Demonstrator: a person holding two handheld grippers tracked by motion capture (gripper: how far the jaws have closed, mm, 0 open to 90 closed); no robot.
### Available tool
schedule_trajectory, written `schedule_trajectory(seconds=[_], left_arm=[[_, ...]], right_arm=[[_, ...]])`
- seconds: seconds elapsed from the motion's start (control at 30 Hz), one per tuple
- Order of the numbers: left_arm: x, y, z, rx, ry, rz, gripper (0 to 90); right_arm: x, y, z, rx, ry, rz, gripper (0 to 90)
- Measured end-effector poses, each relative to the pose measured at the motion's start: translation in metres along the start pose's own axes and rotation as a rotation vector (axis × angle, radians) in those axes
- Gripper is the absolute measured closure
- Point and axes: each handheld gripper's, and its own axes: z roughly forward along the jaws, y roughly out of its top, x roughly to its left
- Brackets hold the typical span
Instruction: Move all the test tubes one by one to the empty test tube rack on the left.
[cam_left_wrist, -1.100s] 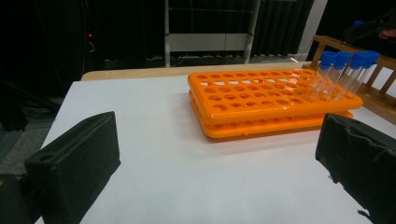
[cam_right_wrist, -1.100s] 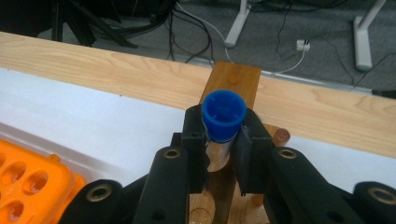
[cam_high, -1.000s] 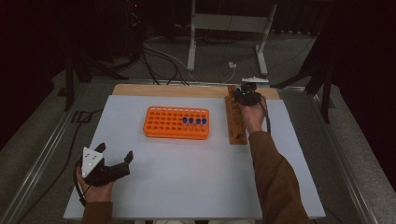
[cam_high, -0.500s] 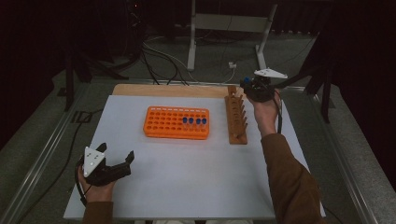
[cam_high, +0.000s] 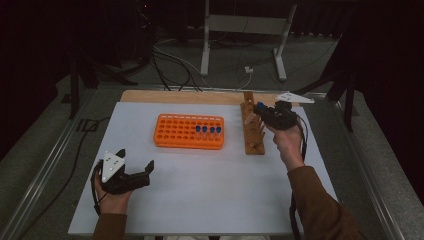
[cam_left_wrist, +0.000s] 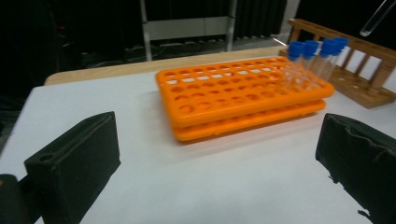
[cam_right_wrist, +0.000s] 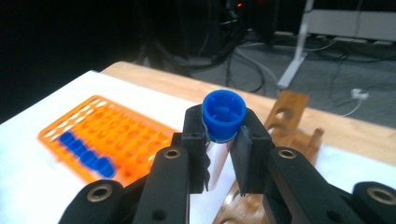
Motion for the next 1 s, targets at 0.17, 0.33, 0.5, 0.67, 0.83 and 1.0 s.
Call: schedule_trajectory(seconds=[0.17,0.33,0.5,0.67,0.83,1.0], left_arm=[[-0.012,0.013,0.009,0.003,-0.041,0.035,0.8],[-0.026,0.028,0.021,-0.001,-0.092,0.053,0.8],[-0.043,0.044,0.033,-0.008,-0.142,0.079,0.9],[-0.061,0.056,0.045,-0.005,-0.189,0.106,1.4],[-0.079,0.066,0.058,0.011,-0.238,0.118,1.4],[-0.096,0.07,0.073,0.029,-0.282,0.127,3.3]], right_arm=[[0.01,-0.008,-0.007,0.024,0.039,-0.005,77.2],[0.027,-0.012,-0.013,0.043,0.081,-0.052,77.1],[0.043,-0.014,-0.017,0.056,0.121,-0.079,77.1],[0.056,-0.014,-0.02,0.066,0.15,-0.108,77.1],[0.067,-0.014,-0.021,0.081,0.178,-0.132,77.1],[0.078,-0.015,-0.02,0.098,0.21,-0.148,77.1]])
